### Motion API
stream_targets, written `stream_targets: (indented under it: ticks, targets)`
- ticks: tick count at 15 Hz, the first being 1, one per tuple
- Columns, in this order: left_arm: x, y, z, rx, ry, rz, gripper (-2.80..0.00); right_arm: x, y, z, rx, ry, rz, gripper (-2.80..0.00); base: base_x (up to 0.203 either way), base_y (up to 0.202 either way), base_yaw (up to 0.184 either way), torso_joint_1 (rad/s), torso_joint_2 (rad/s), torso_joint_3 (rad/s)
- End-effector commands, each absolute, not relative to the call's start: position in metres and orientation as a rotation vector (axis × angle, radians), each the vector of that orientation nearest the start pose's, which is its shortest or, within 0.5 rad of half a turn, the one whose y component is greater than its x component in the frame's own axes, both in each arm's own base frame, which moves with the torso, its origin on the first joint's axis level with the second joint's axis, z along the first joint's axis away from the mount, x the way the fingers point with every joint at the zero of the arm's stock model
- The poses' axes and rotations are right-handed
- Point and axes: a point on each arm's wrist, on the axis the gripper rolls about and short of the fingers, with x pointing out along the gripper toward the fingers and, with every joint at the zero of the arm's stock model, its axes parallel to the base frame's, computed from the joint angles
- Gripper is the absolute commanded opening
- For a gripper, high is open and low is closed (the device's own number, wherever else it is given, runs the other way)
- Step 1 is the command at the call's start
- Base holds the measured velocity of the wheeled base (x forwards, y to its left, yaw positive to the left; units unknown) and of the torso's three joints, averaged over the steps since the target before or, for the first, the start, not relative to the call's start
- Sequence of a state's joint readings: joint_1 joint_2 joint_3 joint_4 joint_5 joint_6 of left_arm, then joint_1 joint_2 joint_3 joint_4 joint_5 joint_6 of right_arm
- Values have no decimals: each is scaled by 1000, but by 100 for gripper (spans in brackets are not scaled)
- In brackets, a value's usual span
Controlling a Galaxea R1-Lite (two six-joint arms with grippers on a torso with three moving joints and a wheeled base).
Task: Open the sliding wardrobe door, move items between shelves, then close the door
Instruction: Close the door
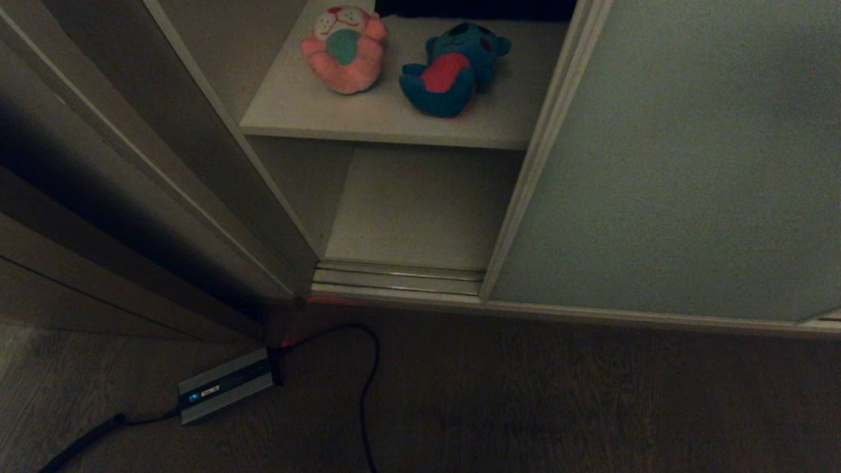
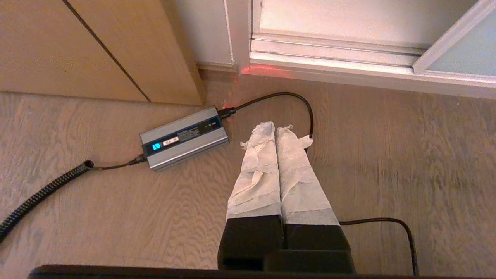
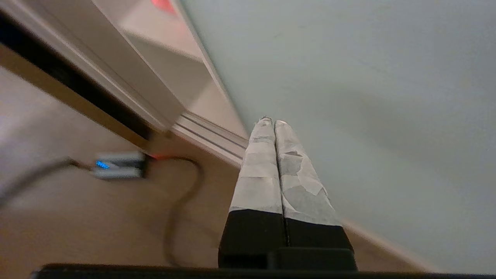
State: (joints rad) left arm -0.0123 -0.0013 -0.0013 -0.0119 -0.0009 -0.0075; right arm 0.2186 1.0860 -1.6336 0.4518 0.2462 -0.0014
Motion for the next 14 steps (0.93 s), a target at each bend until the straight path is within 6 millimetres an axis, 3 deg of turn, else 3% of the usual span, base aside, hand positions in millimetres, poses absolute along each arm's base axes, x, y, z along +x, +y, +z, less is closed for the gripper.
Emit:
stream_targets:
  ticks: [1,4,8,14]
  targets:
    - [-23,0,77,-8,-15,-13,-280,81,33,429,-61,-89,480,-280,0,0,0,0,0,0]
    - [-23,0,77,-8,-14,-14,-280,114,48,437,-61,-152,410,-280,0,0,0,0,0,0]
    - [-23,0,77,-8,-12,-14,-280,137,73,446,-39,-218,445,-280,0,0,0,0,0,0]
    - [-23,0,77,-8,-15,-13,-280,152,110,459,7,-248,456,-280,0,0,0,0,0,0]
